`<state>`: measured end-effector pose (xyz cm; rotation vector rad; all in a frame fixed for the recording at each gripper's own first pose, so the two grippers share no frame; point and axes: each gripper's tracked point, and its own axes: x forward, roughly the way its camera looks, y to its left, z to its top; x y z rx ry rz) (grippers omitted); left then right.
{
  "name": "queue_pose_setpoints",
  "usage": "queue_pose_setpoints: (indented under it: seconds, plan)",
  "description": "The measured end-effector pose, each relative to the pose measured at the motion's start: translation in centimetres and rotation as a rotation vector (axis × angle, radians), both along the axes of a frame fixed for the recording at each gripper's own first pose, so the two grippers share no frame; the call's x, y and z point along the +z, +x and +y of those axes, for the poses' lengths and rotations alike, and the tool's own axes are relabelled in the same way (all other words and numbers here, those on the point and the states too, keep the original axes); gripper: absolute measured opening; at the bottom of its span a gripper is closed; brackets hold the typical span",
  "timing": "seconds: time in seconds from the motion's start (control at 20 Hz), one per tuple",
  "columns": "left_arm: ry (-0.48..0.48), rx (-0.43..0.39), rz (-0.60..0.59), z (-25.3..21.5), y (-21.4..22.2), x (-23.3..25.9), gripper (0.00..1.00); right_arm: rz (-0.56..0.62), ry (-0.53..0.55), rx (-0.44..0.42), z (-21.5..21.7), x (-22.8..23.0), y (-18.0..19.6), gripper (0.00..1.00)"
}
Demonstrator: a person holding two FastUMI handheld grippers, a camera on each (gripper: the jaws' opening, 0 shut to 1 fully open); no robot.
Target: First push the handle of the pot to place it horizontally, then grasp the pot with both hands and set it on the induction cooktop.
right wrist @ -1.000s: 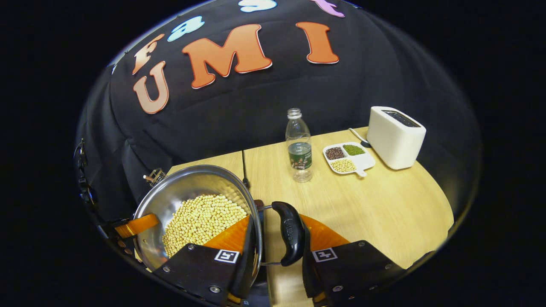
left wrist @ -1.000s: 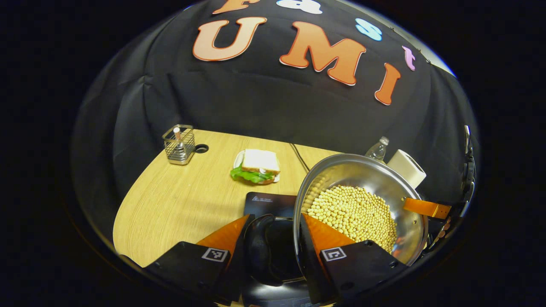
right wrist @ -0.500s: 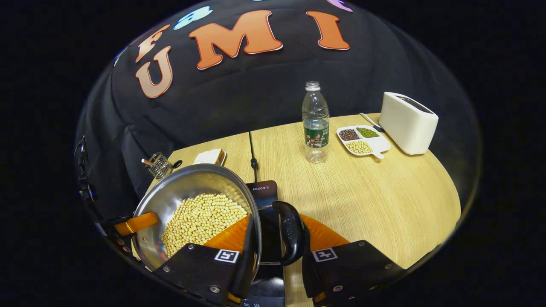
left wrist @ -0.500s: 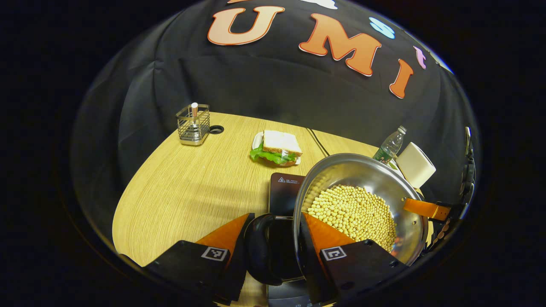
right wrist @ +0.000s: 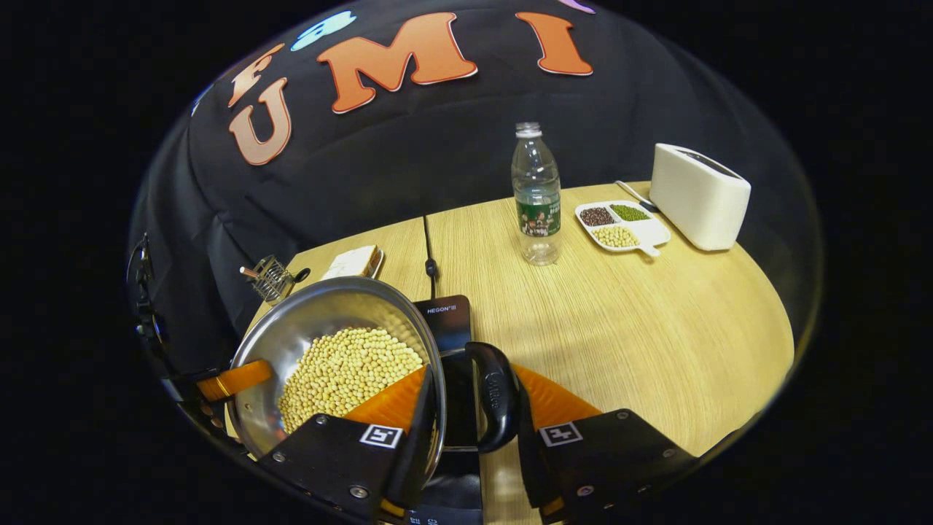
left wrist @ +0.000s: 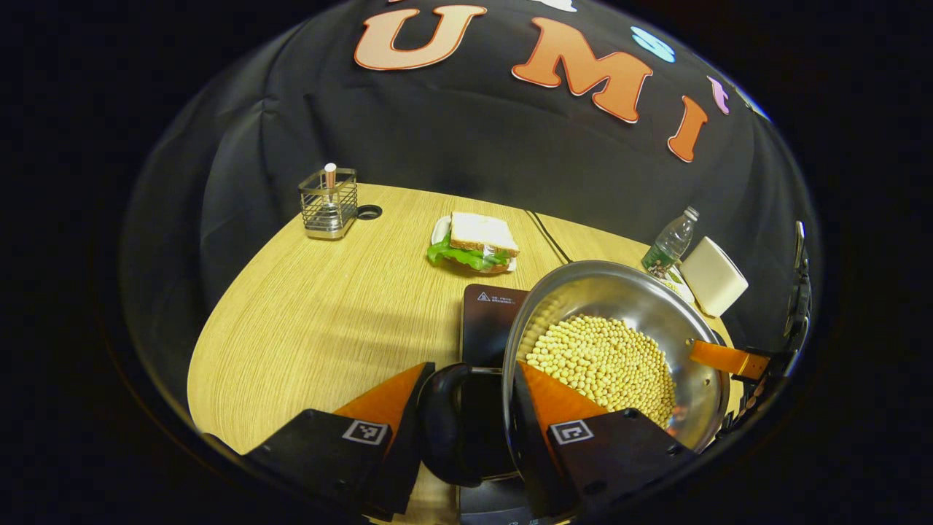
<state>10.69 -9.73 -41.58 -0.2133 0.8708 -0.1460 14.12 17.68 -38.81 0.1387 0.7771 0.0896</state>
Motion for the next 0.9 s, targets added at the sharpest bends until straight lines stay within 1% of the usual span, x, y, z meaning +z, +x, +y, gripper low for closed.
queue_pose_setpoints:
  seconds: [0.1, 0.15, 0.2, 0.25, 0.3, 0.35, 0.4, 0.45, 0.5, 0.55, 0.6, 0.65, 0.7, 0.75, 0.85, 0.9]
  plan:
    - [-0.001, -0.003, 0.009, -0.1, -0.1, -0.4, 0.66, -0.003, -0.010, 0.002, -0.2, 0.0, -0.3, 0.55]
    - [0.008, -0.001, 0.014, 0.1, -0.3, -0.3, 0.66, -0.006, -0.004, 0.006, 0.1, 0.4, -0.5, 0.58]
    - [0.029, 0.011, 0.001, 0.4, -0.1, 0.1, 0.69, -0.023, 0.002, 0.007, 0.2, 1.2, -0.4, 0.61]
    - [0.056, 0.030, -0.028, 1.0, 0.5, 0.7, 0.72, -0.044, 0.012, 0.005, 0.1, 2.2, -0.6, 0.65]
    - [0.087, 0.045, -0.061, 1.8, 1.4, 1.9, 0.92, -0.063, 0.014, 0.004, 0.0, 3.5, -0.7, 0.69]
    - [0.115, 0.054, -0.088, 2.2, 1.1, 3.0, 0.98, -0.089, 0.009, 0.003, -0.3, 4.7, -0.7, 0.76]
    - [0.127, 0.054, -0.115, 2.4, 1.4, 4.4, 0.98, -0.116, -0.001, 0.001, -0.8, 6.2, -0.8, 0.80]
    - [0.133, 0.055, -0.146, 2.3, 1.4, 6.2, 0.98, -0.144, -0.008, 0.001, -1.2, 7.8, -0.8, 0.89]
    - [0.133, 0.057, -0.184, 2.3, 1.6, 8.4, 0.99, -0.174, -0.018, 0.003, -1.6, 9.6, -1.0, 0.93]
    - [0.130, 0.057, -0.232, 2.2, 1.7, 11.1, 0.98, -0.205, -0.028, 0.005, -2.1, 11.5, -1.4, 0.95]
    - [0.128, 0.059, -0.285, 2.5, 2.0, 14.2, 1.00, -0.238, -0.040, 0.007, -2.6, 13.5, -1.7, 0.95]
    - [0.129, 0.066, -0.342, 2.9, 2.1, 17.1, 0.98, -0.274, -0.054, 0.006, -3.3, 15.7, -2.1, 0.95]
    - [0.133, 0.077, -0.406, 3.5, 2.3, 20.7, 0.98, -0.314, -0.070, 0.006, -3.9, 18.0, -2.5, 0.95]
    - [0.142, 0.090, -0.458, 4.0, 2.2, 23.2, 0.98, -0.356, -0.087, 0.006, -4.7, 20.4, -3.1, 0.95]
    - [0.165, 0.114, -0.567, 5.5, 1.5, 29.4, 0.96, -0.443, -0.120, -0.007, -6.4, 25.5, -4.4, 0.95]
    - [0.169, 0.118, -0.611, 6.1, 0.8, 32.0, 0.98, -0.484, -0.132, -0.010, -7.1, 27.9, -5.1, 0.95]
